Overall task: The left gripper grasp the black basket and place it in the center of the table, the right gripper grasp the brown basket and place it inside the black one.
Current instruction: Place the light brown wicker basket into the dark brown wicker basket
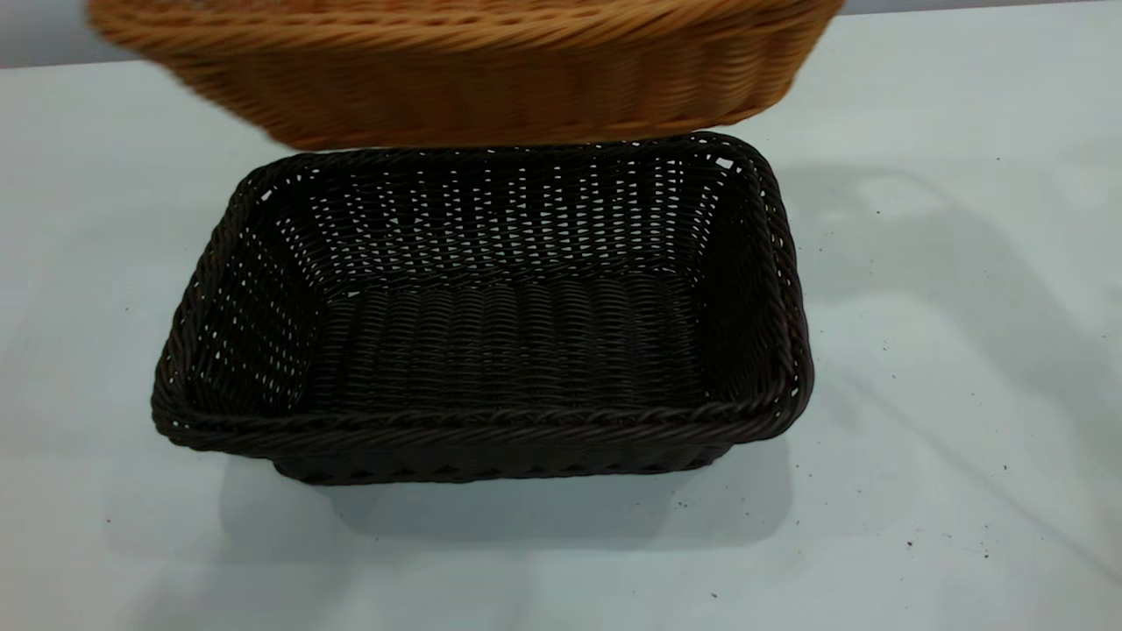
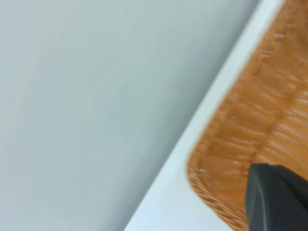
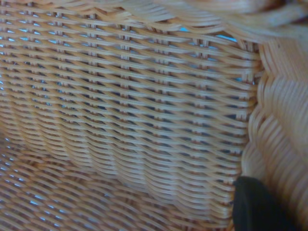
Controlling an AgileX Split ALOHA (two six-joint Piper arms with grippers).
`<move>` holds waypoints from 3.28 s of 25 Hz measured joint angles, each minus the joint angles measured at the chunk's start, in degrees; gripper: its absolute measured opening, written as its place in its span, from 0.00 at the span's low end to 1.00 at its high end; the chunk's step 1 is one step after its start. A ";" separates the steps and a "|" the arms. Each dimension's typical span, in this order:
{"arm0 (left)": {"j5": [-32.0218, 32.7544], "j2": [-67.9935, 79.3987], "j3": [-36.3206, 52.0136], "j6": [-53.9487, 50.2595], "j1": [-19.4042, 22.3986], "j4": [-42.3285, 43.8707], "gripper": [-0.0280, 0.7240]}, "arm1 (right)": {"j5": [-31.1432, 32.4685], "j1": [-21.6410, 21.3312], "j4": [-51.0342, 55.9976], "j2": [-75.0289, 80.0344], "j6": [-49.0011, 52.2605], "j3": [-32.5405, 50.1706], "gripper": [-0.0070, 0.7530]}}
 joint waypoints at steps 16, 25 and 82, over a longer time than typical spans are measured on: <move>0.00 -0.05 0.00 -4.92 0.00 6.90 0.04 | -0.42 5.73 1.87 -0.09 1.00 8.20 0.14; -0.35 0.00 0.00 -4.92 0.00 6.90 0.04 | -0.21 6.39 1.20 0.02 0.33 10.46 0.14; -0.04 0.00 0.00 -4.88 0.00 5.78 0.04 | -3.13 6.16 -1.86 7.49 1.26 8.87 0.66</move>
